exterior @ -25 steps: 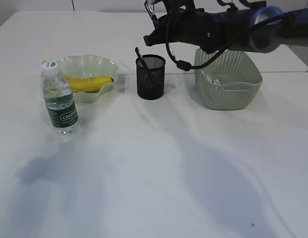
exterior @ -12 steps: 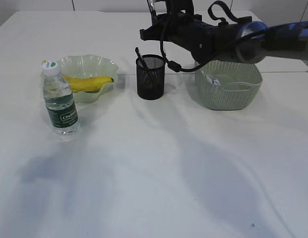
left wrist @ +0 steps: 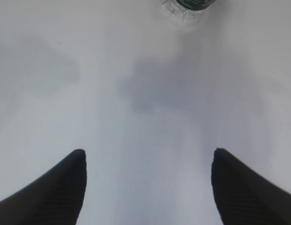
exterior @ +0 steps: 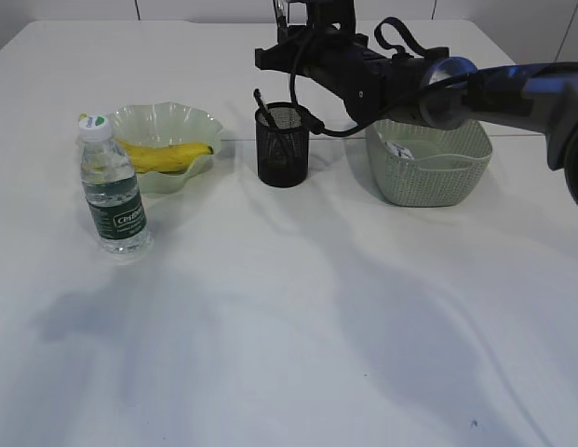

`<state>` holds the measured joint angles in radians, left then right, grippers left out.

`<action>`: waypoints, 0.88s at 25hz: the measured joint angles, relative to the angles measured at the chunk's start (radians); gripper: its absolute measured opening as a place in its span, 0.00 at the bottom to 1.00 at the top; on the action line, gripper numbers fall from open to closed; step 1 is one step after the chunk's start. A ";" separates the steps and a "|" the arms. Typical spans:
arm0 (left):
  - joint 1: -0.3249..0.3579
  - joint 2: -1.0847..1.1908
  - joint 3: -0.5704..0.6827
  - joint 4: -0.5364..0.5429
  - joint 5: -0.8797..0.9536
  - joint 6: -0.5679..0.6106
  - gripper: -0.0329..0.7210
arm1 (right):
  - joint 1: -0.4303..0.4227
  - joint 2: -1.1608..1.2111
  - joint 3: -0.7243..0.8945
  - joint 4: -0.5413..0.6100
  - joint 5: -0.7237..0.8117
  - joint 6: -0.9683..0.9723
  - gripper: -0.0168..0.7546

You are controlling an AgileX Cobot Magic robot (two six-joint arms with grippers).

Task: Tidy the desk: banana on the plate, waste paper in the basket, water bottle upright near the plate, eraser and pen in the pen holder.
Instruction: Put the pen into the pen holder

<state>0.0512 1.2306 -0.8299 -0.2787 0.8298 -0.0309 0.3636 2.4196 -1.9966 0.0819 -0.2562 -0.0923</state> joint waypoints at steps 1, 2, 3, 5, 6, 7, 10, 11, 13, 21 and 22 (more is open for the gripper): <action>0.000 0.000 0.000 0.000 0.000 0.000 0.83 | 0.000 0.000 0.000 0.000 0.000 0.002 0.08; 0.000 0.000 0.000 0.000 -0.001 0.000 0.83 | 0.000 0.002 -0.002 0.000 0.000 0.002 0.08; 0.000 0.000 0.000 0.000 -0.001 0.000 0.83 | 0.000 0.004 -0.002 0.000 0.000 0.008 0.08; 0.000 0.000 0.000 0.000 -0.001 0.000 0.83 | 0.000 0.013 -0.004 0.000 0.000 0.016 0.08; 0.000 0.000 0.000 0.000 -0.001 0.000 0.83 | 0.000 0.020 -0.004 0.000 0.000 0.023 0.08; 0.000 0.000 0.000 0.000 -0.001 0.000 0.83 | 0.000 0.028 -0.004 0.000 0.000 0.032 0.08; 0.000 0.000 0.000 0.000 -0.001 0.000 0.83 | 0.000 0.054 -0.006 0.000 0.002 0.045 0.08; 0.000 0.000 0.000 0.000 -0.001 0.000 0.83 | 0.000 0.060 -0.006 0.000 0.002 0.045 0.08; 0.000 0.000 0.000 0.000 -0.004 0.000 0.83 | 0.000 0.069 -0.006 0.000 0.004 0.047 0.08; 0.000 0.000 0.000 0.000 -0.007 0.000 0.83 | 0.000 0.087 -0.010 0.000 0.009 0.066 0.08; 0.000 0.000 0.000 0.000 -0.007 0.000 0.83 | 0.000 0.090 -0.010 0.000 0.011 0.066 0.08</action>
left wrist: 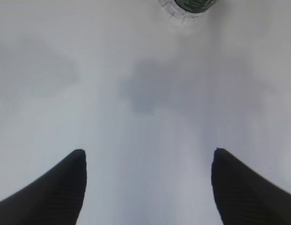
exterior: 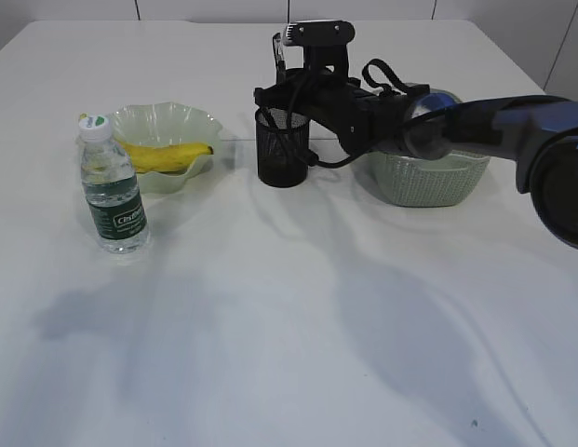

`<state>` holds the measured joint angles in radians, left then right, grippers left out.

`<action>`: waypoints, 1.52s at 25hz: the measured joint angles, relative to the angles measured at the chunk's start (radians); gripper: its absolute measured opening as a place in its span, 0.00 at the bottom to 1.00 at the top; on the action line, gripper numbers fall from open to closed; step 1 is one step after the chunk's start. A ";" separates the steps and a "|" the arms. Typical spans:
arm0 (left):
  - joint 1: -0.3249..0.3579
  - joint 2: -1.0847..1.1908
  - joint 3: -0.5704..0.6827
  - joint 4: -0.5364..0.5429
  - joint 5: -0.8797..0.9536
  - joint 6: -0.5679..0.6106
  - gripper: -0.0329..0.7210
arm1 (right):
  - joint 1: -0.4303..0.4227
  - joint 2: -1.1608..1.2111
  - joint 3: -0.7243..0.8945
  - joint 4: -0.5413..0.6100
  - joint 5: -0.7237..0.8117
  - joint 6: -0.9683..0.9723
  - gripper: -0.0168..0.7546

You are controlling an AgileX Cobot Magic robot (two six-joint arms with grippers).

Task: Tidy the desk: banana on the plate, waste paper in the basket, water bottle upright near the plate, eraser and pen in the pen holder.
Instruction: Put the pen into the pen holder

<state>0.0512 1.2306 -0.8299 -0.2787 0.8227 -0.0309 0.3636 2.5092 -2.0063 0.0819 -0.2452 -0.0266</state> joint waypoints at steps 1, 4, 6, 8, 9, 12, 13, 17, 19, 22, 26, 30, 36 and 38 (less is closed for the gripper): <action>0.000 0.000 0.000 0.000 0.000 0.000 0.83 | 0.000 0.004 0.000 0.000 0.003 0.001 0.08; 0.000 0.000 0.000 0.000 0.000 0.000 0.83 | 0.000 0.008 0.000 0.000 0.010 0.002 0.08; 0.000 0.000 0.000 0.000 0.000 0.000 0.83 | 0.000 0.008 0.000 0.000 0.010 0.002 0.08; 0.000 0.000 0.000 0.000 0.000 0.000 0.83 | 0.000 0.010 0.000 0.000 0.012 0.003 0.08; 0.000 0.000 0.000 0.000 0.000 0.000 0.83 | 0.000 0.010 0.000 0.000 0.016 0.003 0.09; 0.000 0.000 0.000 0.000 0.000 0.000 0.83 | 0.000 0.012 0.000 0.000 0.023 0.003 0.10; 0.000 0.000 0.000 0.000 0.000 0.000 0.83 | 0.000 0.012 0.000 0.000 0.024 0.003 0.11; 0.000 0.000 0.000 0.000 -0.016 0.000 0.83 | 0.000 0.012 0.000 0.000 0.024 0.003 0.12; 0.000 0.000 0.000 0.000 -0.023 0.000 0.83 | 0.000 0.012 0.000 0.000 0.024 0.004 0.12; 0.000 0.000 0.000 0.000 -0.025 0.000 0.83 | 0.000 0.012 0.000 0.000 0.024 0.004 0.15; 0.000 0.000 0.000 0.000 -0.025 0.000 0.83 | 0.000 0.012 0.000 0.000 0.024 0.004 0.20; 0.000 0.000 0.000 0.000 -0.025 0.000 0.83 | 0.000 0.012 0.000 0.000 0.024 0.004 0.22; 0.000 0.000 0.000 0.000 -0.025 0.000 0.83 | 0.000 0.012 0.000 0.000 0.024 0.004 0.22; 0.000 0.000 0.000 0.000 -0.025 0.000 0.83 | 0.000 0.012 0.000 0.000 0.024 0.004 0.22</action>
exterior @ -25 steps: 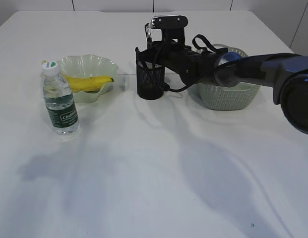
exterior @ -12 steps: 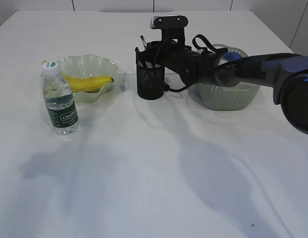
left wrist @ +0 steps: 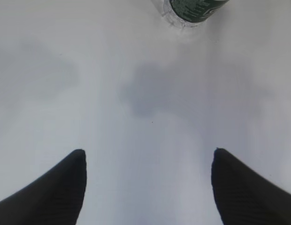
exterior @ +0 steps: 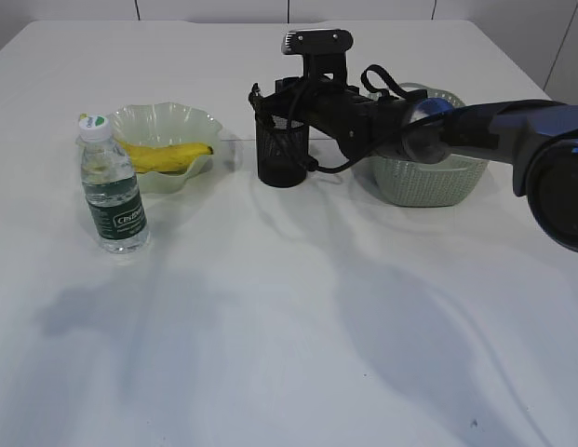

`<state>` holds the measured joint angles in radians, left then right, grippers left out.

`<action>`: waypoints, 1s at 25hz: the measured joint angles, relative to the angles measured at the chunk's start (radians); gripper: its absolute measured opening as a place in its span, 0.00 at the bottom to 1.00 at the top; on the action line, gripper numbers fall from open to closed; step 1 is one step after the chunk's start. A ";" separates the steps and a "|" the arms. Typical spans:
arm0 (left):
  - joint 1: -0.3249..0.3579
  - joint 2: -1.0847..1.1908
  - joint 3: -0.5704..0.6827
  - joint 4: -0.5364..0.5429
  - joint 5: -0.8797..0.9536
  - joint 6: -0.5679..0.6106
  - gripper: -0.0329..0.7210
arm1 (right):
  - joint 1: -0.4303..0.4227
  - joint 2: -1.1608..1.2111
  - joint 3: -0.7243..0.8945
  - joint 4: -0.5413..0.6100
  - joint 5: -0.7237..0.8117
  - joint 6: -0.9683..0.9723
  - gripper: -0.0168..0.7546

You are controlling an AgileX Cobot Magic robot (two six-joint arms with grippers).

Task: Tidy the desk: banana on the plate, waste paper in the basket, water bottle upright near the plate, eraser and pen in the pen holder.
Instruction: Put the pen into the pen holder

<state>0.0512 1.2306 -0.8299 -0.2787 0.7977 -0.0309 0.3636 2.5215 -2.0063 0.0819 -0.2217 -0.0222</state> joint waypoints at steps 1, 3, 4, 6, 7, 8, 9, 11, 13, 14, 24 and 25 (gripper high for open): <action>0.000 0.000 0.000 0.000 0.000 0.000 0.83 | 0.000 0.000 0.000 0.000 0.002 0.000 0.22; 0.000 0.000 0.000 0.000 0.000 0.000 0.83 | 0.000 0.000 0.000 0.000 0.009 0.000 0.23; 0.000 0.000 0.000 0.000 0.000 0.000 0.83 | 0.000 0.000 0.000 0.000 0.024 0.000 0.23; 0.000 0.000 0.000 0.000 0.000 0.000 0.83 | 0.000 -0.009 0.000 0.000 0.064 0.000 0.23; 0.000 0.000 0.000 0.000 0.000 0.000 0.83 | 0.000 -0.016 0.000 -0.002 0.084 0.000 0.23; 0.000 0.000 0.000 0.000 0.000 0.000 0.83 | 0.000 -0.029 0.000 -0.004 0.106 0.000 0.23; 0.000 0.000 0.000 0.000 0.000 0.000 0.83 | 0.000 -0.046 0.000 -0.006 0.130 0.000 0.23; 0.000 0.000 0.000 0.000 0.000 0.000 0.83 | 0.000 -0.080 0.000 -0.008 0.172 0.000 0.23; 0.000 0.000 0.000 0.000 0.000 0.000 0.83 | 0.000 -0.117 0.000 -0.008 0.228 -0.002 0.23; 0.000 0.000 0.000 0.000 0.000 0.000 0.83 | 0.000 -0.137 0.000 -0.009 0.259 -0.002 0.23; 0.000 0.000 0.000 0.000 -0.001 0.000 0.83 | -0.004 -0.339 0.000 -0.013 0.697 0.044 0.29; 0.000 0.000 0.000 0.000 -0.001 0.000 0.83 | -0.006 -0.368 0.000 -0.013 0.740 0.061 0.31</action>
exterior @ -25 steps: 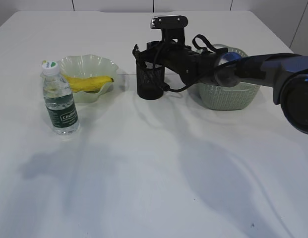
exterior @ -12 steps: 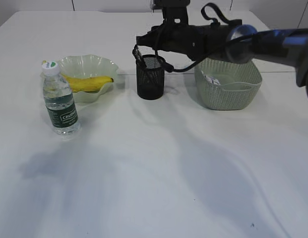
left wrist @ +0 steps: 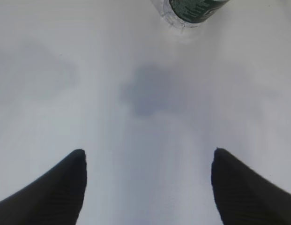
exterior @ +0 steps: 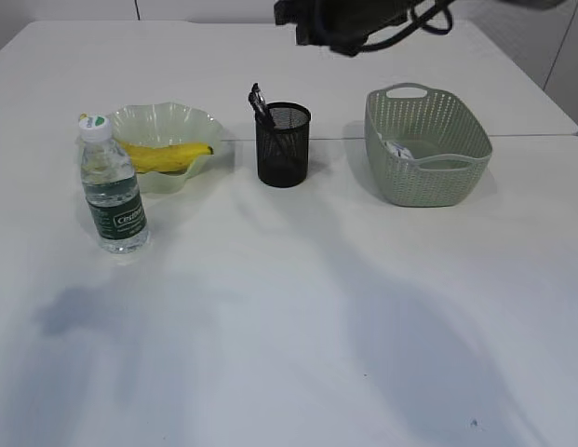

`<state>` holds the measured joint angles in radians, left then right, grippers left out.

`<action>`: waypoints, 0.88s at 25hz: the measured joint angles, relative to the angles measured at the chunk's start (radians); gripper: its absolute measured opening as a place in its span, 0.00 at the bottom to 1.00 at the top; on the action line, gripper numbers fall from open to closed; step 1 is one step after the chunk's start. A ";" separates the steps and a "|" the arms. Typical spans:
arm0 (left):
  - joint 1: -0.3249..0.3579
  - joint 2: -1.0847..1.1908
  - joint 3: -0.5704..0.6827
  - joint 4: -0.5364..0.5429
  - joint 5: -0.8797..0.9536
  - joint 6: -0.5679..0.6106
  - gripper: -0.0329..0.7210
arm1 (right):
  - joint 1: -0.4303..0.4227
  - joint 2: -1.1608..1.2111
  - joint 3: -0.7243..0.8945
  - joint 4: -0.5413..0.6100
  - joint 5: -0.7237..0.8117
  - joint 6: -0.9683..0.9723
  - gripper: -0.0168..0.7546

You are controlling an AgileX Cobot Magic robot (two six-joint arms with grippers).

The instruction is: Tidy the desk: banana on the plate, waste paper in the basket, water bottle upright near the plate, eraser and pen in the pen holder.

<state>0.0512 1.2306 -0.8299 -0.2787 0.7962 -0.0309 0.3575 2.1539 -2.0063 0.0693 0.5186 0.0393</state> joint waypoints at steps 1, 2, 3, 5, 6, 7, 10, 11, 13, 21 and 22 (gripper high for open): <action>0.000 0.000 0.000 0.000 0.000 0.000 0.83 | -0.007 -0.029 0.000 0.000 0.045 0.021 0.31; 0.000 0.000 0.000 0.000 0.000 0.000 0.83 | -0.013 -0.052 0.000 0.000 0.084 0.044 0.32; 0.000 0.000 0.000 0.000 -0.002 0.000 0.82 | -0.025 -0.079 0.000 -0.002 0.130 0.072 0.32; 0.000 0.000 0.000 0.000 -0.009 0.000 0.82 | -0.055 -0.127 -0.002 -0.010 0.223 0.119 0.32; 0.000 0.000 0.000 0.000 -0.017 0.000 0.82 | -0.068 -0.144 -0.002 -0.026 0.259 0.128 0.32; 0.000 0.000 0.000 0.000 -0.025 0.000 0.81 | -0.083 -0.162 -0.002 -0.053 0.301 0.134 0.32; 0.000 0.000 0.000 0.000 -0.053 0.000 0.79 | -0.120 -0.209 -0.002 -0.158 0.419 0.147 0.33; 0.000 0.000 0.000 0.000 -0.061 0.000 0.79 | -0.132 -0.226 -0.002 -0.192 0.456 0.152 0.33; 0.000 0.000 0.000 0.000 -0.082 0.000 0.78 | -0.156 -0.263 -0.002 -0.249 0.512 0.154 0.33; 0.000 -0.003 0.000 0.066 -0.077 0.000 0.78 | -0.217 -0.400 0.015 -0.323 0.588 0.155 0.35; 0.000 -0.007 0.000 0.074 -0.067 0.000 0.78 | -0.217 -0.414 0.032 -0.325 0.597 0.155 0.35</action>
<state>0.0512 1.2232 -0.8299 -0.2043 0.7296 -0.0309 0.1402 1.7395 -1.9739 -0.2561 1.1155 0.1943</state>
